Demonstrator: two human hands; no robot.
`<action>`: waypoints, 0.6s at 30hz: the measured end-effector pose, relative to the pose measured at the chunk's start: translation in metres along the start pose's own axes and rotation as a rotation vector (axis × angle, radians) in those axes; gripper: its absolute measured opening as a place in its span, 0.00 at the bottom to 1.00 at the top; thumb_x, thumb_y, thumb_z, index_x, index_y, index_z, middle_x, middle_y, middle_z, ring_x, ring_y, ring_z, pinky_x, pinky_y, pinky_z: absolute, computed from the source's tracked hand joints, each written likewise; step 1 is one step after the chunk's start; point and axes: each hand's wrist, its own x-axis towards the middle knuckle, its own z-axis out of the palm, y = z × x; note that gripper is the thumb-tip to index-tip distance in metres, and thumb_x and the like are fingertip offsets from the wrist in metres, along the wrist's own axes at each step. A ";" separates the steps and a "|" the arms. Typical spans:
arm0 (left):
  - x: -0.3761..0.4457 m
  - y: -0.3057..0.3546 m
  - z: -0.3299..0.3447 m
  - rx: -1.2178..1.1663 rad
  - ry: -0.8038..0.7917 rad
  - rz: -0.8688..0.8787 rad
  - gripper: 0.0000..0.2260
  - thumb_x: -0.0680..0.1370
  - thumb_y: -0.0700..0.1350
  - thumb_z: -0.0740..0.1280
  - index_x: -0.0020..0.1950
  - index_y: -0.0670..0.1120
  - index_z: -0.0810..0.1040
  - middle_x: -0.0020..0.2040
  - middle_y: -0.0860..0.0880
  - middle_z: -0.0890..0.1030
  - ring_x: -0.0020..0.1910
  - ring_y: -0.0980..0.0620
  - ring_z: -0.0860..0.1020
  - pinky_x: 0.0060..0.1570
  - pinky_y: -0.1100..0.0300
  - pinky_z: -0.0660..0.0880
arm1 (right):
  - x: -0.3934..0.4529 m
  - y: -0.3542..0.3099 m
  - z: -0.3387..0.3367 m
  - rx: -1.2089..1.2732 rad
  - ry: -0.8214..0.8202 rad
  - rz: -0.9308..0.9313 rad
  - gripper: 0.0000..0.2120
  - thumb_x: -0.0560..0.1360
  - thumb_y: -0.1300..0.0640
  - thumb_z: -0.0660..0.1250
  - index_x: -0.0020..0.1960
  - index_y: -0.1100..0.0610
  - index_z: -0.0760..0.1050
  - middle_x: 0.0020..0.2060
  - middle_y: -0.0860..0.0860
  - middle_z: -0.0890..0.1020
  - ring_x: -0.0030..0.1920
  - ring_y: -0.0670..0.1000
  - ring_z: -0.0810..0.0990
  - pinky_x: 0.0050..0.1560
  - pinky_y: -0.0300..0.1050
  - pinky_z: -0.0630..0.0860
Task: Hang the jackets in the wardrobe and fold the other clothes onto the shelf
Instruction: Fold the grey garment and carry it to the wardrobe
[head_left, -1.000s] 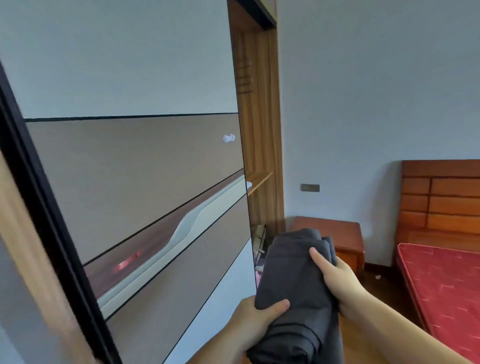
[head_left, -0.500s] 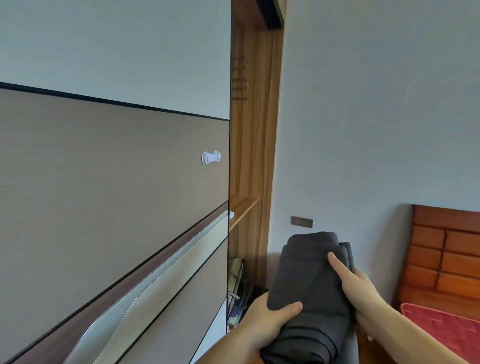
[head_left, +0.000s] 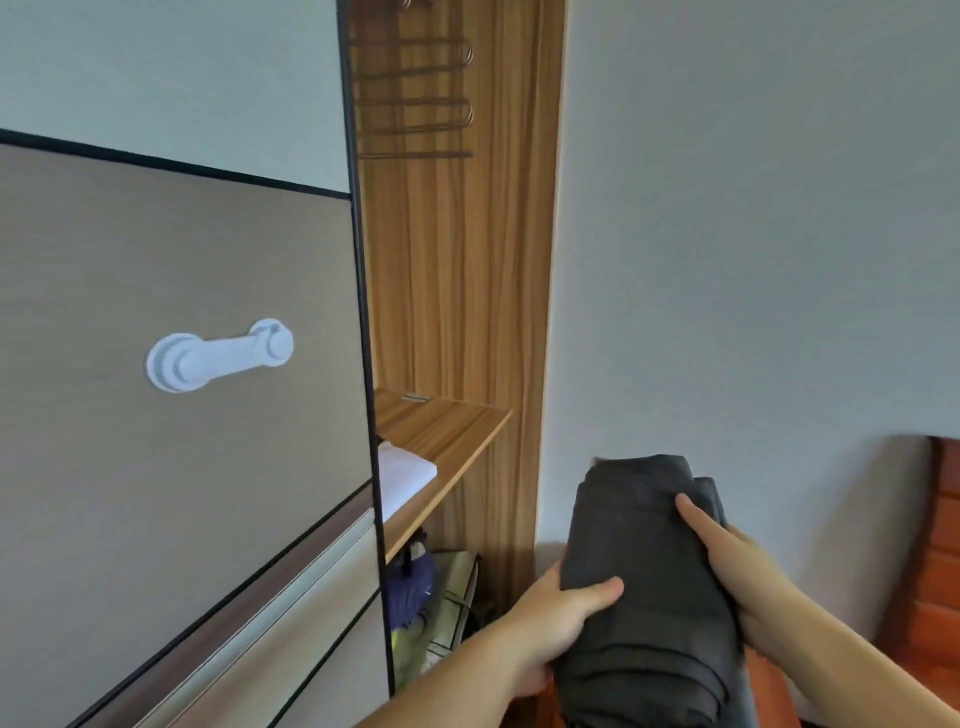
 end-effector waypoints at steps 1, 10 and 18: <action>0.023 0.004 -0.005 0.006 0.039 0.012 0.15 0.76 0.45 0.72 0.62 0.49 0.78 0.53 0.50 0.85 0.53 0.50 0.83 0.49 0.60 0.79 | 0.026 -0.002 0.001 0.015 -0.026 0.009 0.21 0.74 0.45 0.70 0.59 0.59 0.77 0.49 0.58 0.84 0.49 0.58 0.83 0.47 0.49 0.78; 0.185 0.051 -0.062 0.081 0.506 0.118 0.25 0.68 0.57 0.74 0.63 0.55 0.75 0.55 0.53 0.83 0.56 0.52 0.80 0.61 0.53 0.75 | 0.206 0.000 0.046 -0.039 -0.423 0.040 0.22 0.71 0.55 0.73 0.63 0.57 0.73 0.51 0.57 0.85 0.51 0.57 0.85 0.50 0.52 0.80; 0.311 0.066 -0.159 0.016 0.700 0.184 0.24 0.63 0.63 0.70 0.58 0.67 0.74 0.58 0.59 0.80 0.59 0.53 0.78 0.63 0.49 0.74 | 0.352 0.014 0.102 -0.305 -0.533 0.003 0.38 0.53 0.51 0.85 0.59 0.56 0.75 0.49 0.54 0.86 0.50 0.53 0.85 0.51 0.51 0.80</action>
